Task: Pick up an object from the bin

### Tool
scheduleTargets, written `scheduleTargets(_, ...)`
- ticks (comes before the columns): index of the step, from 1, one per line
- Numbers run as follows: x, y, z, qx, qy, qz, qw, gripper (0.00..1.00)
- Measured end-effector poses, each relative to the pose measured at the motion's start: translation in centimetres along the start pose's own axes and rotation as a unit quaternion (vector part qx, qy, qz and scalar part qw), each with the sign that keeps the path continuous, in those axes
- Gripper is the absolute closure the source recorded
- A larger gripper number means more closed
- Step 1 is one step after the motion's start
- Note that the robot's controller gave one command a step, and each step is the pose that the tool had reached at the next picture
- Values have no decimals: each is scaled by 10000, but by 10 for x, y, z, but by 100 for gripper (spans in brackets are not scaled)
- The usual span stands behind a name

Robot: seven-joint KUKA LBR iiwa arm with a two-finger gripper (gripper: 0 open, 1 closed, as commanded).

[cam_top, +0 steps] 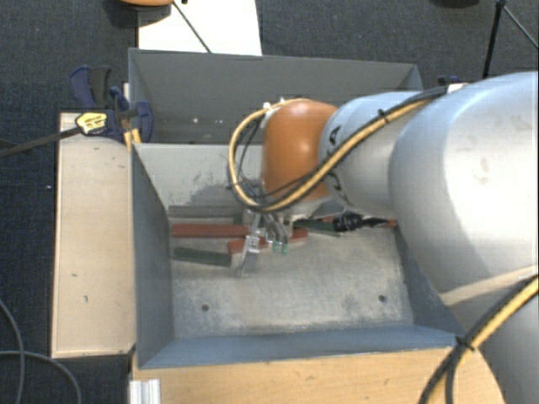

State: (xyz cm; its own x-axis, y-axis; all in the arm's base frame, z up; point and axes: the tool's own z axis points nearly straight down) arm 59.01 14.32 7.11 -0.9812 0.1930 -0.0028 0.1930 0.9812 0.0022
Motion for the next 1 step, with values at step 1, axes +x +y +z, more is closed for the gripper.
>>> scheduleTargets(1,0,15,0,-1,-6,78,10000,0)
